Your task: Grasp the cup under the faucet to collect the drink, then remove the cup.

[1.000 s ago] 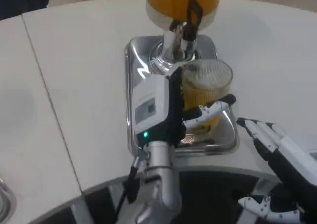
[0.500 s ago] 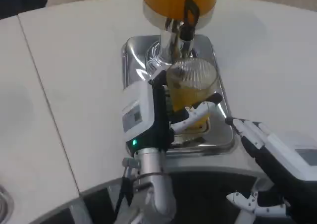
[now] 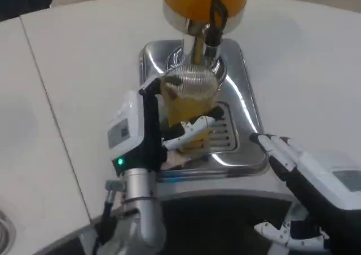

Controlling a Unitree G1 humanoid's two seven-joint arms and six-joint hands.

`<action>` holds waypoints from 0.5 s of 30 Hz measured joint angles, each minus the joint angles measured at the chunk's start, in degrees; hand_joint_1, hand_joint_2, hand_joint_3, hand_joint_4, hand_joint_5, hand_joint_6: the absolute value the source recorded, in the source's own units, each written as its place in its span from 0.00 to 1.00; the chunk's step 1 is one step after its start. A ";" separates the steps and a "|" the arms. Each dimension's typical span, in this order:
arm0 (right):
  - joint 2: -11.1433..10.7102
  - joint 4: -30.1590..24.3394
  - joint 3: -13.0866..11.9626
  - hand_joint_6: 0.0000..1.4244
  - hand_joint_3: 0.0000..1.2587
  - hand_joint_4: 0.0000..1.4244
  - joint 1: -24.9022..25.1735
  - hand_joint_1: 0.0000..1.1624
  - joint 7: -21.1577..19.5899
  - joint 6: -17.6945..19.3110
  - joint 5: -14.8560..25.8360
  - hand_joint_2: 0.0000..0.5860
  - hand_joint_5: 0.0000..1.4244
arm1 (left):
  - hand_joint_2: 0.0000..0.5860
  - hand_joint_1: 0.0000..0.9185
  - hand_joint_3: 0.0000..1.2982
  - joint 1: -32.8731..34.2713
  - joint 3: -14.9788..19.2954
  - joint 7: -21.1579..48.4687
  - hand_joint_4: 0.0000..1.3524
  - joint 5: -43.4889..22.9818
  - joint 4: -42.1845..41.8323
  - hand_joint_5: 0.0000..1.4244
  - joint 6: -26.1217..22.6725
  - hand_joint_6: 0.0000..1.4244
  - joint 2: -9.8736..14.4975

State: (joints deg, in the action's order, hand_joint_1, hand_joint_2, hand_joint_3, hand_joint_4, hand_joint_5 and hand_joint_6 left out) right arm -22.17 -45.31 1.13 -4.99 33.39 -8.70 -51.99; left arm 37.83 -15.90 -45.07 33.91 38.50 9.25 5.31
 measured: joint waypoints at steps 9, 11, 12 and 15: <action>-1.05 -0.59 -2.94 0.05 0.00 0.00 -2.87 0.49 -1.43 1.12 -0.47 0.66 0.00 | 0.03 0.66 0.86 -4.72 2.24 4.80 0.79 -1.40 -6.87 1.00 0.62 1.00 3.30; -1.00 -1.00 -2.88 0.05 0.00 0.00 -3.30 0.49 -1.58 1.51 -0.56 0.66 0.00 | 0.03 0.66 0.86 -5.76 3.15 5.86 0.79 -2.14 -8.21 1.00 0.66 1.00 3.72; -0.94 -1.42 -2.85 0.05 0.00 0.00 -3.55 0.49 -1.75 1.70 -0.81 0.66 0.00 | 0.03 0.66 0.86 -6.36 3.76 6.43 0.79 -2.46 -8.96 1.00 0.76 1.00 3.89; -0.87 -2.02 -2.67 0.04 0.00 0.00 -4.19 0.49 -3.27 2.79 -2.59 0.66 0.00 | 0.03 0.65 0.86 -8.19 5.57 8.52 0.79 -4.49 -11.52 1.00 0.95 1.00 4.53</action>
State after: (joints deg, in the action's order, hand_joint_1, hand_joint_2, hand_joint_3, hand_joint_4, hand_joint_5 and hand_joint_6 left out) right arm -23.04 -47.33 -1.54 -9.18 30.12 -5.91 -54.58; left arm 29.64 -10.33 -36.55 29.42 26.99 10.20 9.84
